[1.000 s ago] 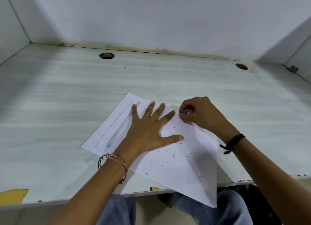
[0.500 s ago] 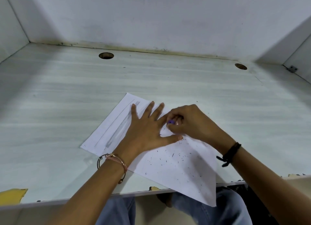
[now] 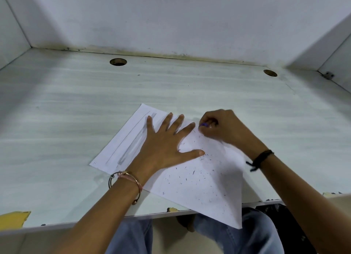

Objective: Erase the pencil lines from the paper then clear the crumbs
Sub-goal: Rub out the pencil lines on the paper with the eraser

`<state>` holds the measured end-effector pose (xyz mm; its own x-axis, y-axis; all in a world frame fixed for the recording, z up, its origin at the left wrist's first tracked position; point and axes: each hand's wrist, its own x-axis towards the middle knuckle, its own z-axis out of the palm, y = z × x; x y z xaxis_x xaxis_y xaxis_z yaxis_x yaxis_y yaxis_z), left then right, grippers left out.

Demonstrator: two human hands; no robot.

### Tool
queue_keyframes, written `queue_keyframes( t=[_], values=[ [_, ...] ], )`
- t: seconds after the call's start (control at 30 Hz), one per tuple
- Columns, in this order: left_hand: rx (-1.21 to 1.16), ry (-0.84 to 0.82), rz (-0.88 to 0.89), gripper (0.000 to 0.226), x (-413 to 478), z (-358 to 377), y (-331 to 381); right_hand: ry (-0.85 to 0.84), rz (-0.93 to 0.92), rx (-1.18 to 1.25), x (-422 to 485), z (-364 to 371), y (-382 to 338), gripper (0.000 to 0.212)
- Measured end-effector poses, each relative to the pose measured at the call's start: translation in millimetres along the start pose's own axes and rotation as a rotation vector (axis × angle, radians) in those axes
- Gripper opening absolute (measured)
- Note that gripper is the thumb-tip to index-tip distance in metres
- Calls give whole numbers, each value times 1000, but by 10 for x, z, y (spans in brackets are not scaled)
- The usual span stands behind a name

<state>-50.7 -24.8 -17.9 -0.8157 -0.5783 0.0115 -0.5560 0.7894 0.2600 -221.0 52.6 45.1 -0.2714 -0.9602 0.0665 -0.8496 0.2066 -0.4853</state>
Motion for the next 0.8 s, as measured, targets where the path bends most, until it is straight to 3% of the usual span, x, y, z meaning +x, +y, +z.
queue_keyframes(
  t=[0.1,0.3,0.5,0.67,0.8],
  values=[
    [2,8,0,91,-7,0,-1,30,57,-54,142,-139,110,4],
    [24,3,2,91,11,5,8,-82,-69,-36,-38,67,-121,3],
    [4,6,3,90,6,9,-1,54,72,-51,207,-158,132,11],
    [27,1,5,91,4,7,4,-101,-48,29,-67,62,-146,3],
    [1,2,1,91,7,21,-7,40,38,-25,65,-20,73,3]
  ],
)
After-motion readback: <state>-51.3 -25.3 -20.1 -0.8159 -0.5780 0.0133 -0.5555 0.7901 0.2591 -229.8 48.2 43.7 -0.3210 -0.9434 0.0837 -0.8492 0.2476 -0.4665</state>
